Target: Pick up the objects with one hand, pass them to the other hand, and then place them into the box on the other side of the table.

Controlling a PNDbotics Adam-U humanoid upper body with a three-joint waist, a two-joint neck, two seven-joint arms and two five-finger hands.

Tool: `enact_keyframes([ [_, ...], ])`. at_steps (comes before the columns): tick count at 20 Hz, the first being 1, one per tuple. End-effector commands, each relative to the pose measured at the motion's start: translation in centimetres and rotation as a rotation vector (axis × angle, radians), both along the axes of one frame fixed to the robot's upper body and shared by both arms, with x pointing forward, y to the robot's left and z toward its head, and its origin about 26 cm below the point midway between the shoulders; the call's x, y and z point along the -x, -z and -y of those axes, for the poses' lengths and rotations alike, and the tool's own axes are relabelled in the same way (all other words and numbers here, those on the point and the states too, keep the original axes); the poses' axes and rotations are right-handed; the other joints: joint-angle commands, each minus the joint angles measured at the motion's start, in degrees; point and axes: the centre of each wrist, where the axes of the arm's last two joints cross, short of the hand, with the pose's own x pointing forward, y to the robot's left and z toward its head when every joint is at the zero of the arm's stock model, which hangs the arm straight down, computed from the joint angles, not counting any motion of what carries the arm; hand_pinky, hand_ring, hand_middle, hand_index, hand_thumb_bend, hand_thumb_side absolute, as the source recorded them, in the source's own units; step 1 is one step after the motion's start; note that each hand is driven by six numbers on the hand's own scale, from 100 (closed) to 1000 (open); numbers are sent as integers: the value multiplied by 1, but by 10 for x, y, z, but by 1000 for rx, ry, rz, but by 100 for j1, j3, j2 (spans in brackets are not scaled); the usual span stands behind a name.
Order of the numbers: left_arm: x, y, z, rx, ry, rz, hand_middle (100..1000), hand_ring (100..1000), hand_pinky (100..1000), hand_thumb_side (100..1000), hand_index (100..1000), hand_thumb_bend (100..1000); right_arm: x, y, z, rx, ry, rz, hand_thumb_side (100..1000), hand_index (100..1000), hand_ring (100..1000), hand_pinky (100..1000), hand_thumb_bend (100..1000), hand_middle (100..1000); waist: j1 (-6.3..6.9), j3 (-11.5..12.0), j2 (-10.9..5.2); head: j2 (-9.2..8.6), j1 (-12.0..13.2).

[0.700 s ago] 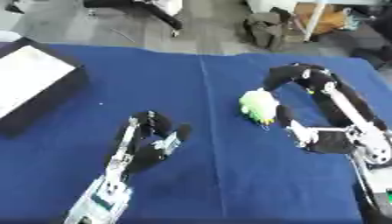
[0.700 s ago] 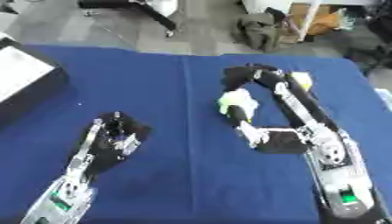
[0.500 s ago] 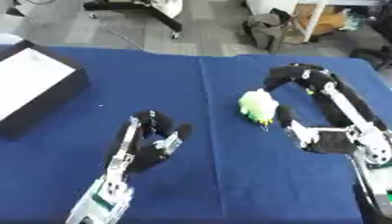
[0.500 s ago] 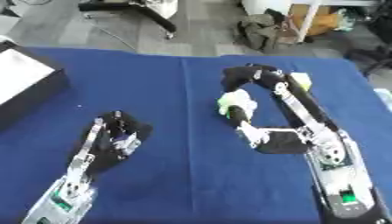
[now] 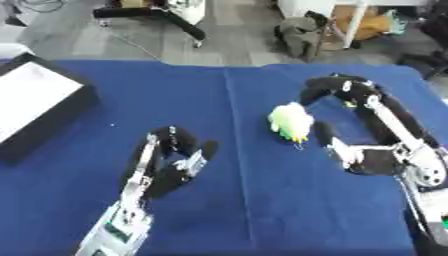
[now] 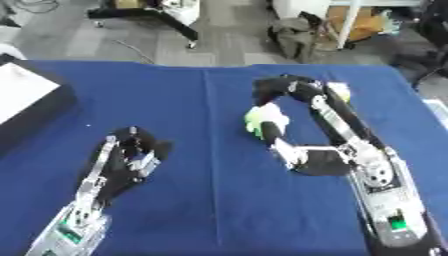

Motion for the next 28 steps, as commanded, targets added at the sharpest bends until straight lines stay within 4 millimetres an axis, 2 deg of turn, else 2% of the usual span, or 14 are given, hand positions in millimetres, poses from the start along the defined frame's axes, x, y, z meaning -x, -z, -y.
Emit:
enact_keyframes([
  [1,1,-8,2,12,10,24,428,427,558,503,497,632,1,-5,29,96,108,9,348,921,718,758,100,751,13,9,-54,-13,-49],
  [5,1,-7,1,5,12,20,427,426,558,505,497,634,4,8,68,250,246,-56,225,962,769,779,100,805,11,1,-44,-13,-110],
  [11,0,-7,1,-4,18,22,426,426,559,506,498,635,8,41,124,456,442,-203,198,970,786,782,100,825,10,22,-20,-13,-190],
  [14,0,-8,1,-6,20,24,426,425,560,506,498,635,9,54,144,507,517,-254,202,966,788,781,100,824,10,33,-8,-13,-225],
  [19,0,-9,1,-9,24,27,424,425,560,506,499,633,7,72,168,531,615,-320,258,960,779,774,100,817,8,47,8,-13,-257],
  [24,0,-12,2,-12,30,35,424,423,561,505,500,633,-2,82,185,460,706,-357,200,954,775,770,100,812,8,86,39,-13,-298],
  [28,0,-13,2,-15,36,38,424,422,561,505,500,633,-7,85,194,452,764,-361,200,953,776,769,100,810,1,117,60,-13,-343],
])
